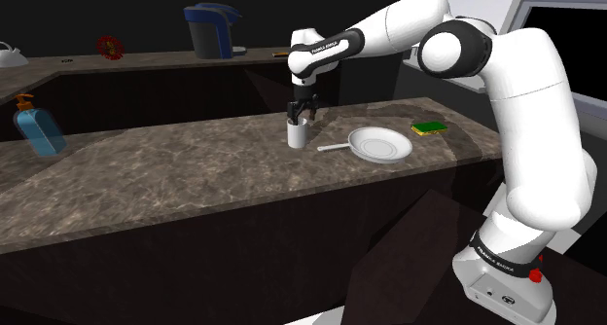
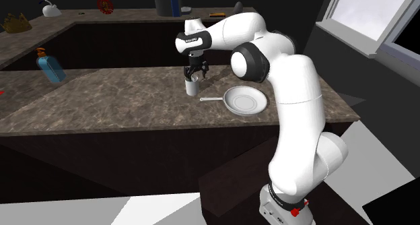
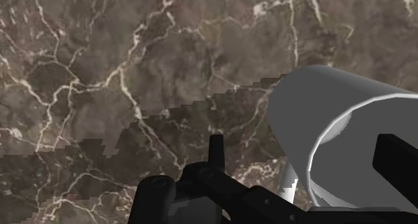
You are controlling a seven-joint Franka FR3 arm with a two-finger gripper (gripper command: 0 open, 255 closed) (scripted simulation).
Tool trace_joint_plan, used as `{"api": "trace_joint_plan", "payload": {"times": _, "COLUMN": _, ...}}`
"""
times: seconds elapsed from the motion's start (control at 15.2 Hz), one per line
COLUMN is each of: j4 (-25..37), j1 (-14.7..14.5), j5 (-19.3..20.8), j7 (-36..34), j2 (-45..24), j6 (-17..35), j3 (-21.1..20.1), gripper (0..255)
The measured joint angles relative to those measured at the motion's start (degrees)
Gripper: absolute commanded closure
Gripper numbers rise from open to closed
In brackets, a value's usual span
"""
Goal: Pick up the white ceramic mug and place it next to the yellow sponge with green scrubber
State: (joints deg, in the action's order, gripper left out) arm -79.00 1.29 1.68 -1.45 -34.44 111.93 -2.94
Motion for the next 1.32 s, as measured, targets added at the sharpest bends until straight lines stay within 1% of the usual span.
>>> {"api": "trace_joint_plan", "payload": {"times": 0.07, "j4": -0.01, "j1": 0.00, "j5": 0.00, "j7": 0.00, "j2": 0.00, "j6": 0.01, "j3": 0.00, "gripper": 0}}
{"api": "trace_joint_plan", "payload": {"times": 0.13, "j4": -0.02, "j1": 0.00, "j5": 0.00, "j7": 0.00, "j2": 0.00, "j6": 0.02, "j3": 0.00, "gripper": 255}}
{"api": "trace_joint_plan", "payload": {"times": 0.86, "j4": 0.05, "j1": 0.04, "j5": 0.00, "j7": 0.03, "j2": 0.17, "j6": -0.22, "j3": 0.01, "gripper": 255}}
{"api": "trace_joint_plan", "payload": {"times": 1.32, "j4": 3.06, "j1": 0.01, "j5": -0.09, "j7": 0.09, "j2": 1.44, "j6": -4.47, "j3": -0.04, "gripper": 255}}
